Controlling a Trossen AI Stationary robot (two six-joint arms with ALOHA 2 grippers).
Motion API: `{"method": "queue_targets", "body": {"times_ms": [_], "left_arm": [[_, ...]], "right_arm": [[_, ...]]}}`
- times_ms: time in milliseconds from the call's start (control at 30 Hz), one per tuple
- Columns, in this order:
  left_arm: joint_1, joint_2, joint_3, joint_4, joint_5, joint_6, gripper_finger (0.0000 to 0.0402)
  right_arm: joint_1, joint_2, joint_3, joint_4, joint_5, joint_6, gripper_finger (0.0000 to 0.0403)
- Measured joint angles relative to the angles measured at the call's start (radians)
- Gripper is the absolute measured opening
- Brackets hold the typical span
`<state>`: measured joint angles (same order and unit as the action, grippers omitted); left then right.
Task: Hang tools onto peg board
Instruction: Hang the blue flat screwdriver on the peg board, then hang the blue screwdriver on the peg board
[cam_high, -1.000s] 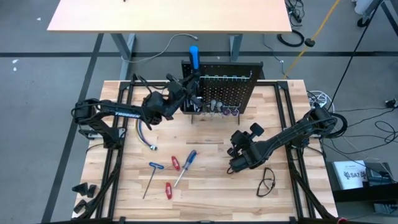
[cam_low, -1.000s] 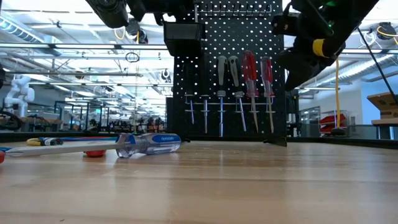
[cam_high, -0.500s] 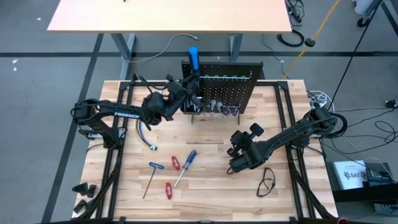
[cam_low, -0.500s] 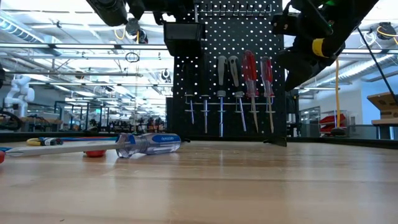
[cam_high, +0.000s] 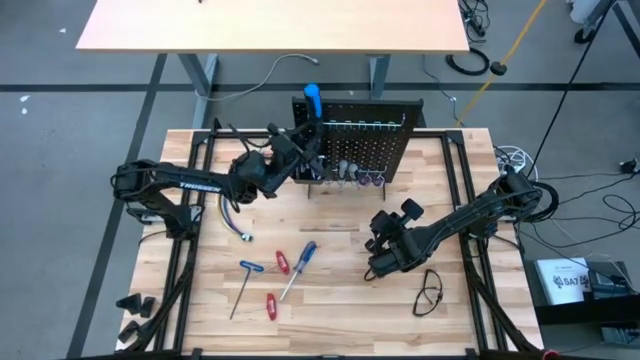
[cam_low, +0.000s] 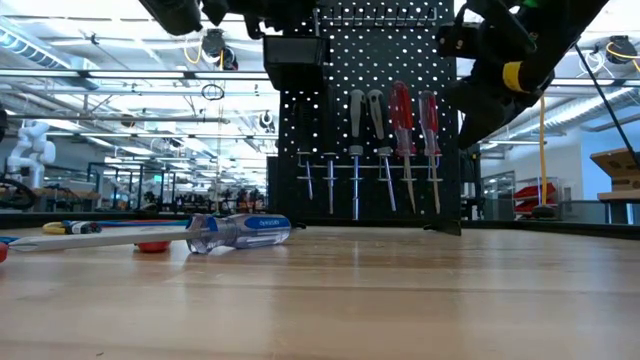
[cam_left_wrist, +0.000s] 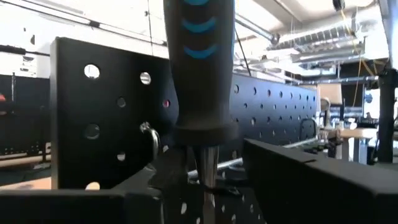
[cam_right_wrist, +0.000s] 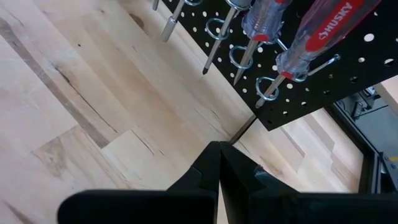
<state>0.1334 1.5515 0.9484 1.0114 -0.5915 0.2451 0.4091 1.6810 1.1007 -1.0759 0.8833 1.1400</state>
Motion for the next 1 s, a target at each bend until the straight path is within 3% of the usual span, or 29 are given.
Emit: {"method": "queue_targets", "body": {"times_ms": [400,600,867,1000], "left_arm": [[-0.011,-0.089,-0.007,-0.261,-0.064,-0.013,0.0169],[-0.015,-0.124,-0.005,-0.327,-0.057,-0.074,0.0170],[-0.059,-0.177,-0.004,-0.323,-0.029,-0.025,0.0170],[-0.105,-0.247,-0.002,-0.455,-0.084,-0.004,0.0170]], "right_arm": [[0.005,0.000,0.000,0.012,0.000,0.000,0.0000],[0.006,0.000,0.000,0.019,0.000,0.000,0.0000],[0.010,0.000,0.000,0.030,0.000,0.000,0.0000],[0.021,0.000,0.000,0.030,0.000,0.000,0.0000]]}}
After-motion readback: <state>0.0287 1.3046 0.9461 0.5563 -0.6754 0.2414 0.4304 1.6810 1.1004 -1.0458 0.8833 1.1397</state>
